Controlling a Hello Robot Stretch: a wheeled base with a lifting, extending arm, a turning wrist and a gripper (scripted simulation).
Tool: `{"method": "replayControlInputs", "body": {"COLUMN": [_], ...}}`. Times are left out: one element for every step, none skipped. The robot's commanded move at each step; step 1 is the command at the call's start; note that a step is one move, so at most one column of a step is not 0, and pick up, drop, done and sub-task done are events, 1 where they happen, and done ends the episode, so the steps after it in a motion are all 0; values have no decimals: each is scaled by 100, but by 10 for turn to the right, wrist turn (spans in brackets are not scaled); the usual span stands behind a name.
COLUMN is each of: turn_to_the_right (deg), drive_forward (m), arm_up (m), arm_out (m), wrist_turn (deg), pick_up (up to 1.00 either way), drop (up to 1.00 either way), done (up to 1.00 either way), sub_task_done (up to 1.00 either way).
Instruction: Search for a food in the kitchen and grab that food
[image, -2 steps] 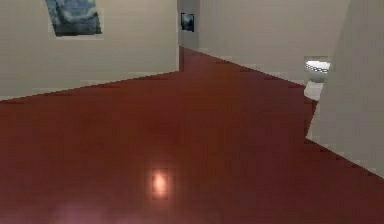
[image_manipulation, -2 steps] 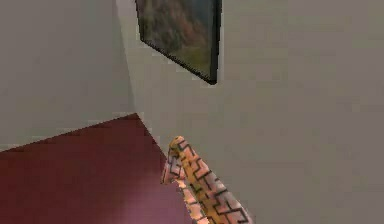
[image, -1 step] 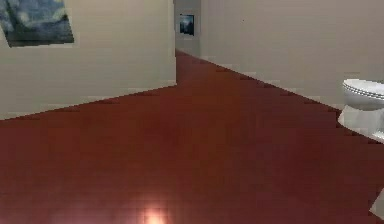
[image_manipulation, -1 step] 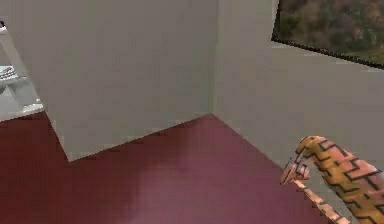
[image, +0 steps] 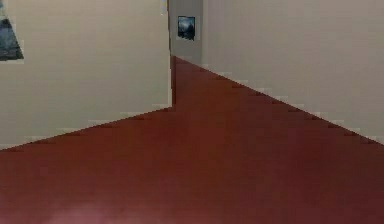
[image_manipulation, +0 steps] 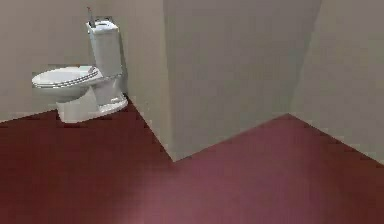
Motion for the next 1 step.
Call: {"method": "replayControlInputs", "body": {"turn_to_the_right": [0], "drive_forward": [100], "arm_up": [0], "arm_out": [0], "wrist_turn": [0], "pick_up": [0], "drop": [0], "done": [0], "sub_task_done": [0]}}
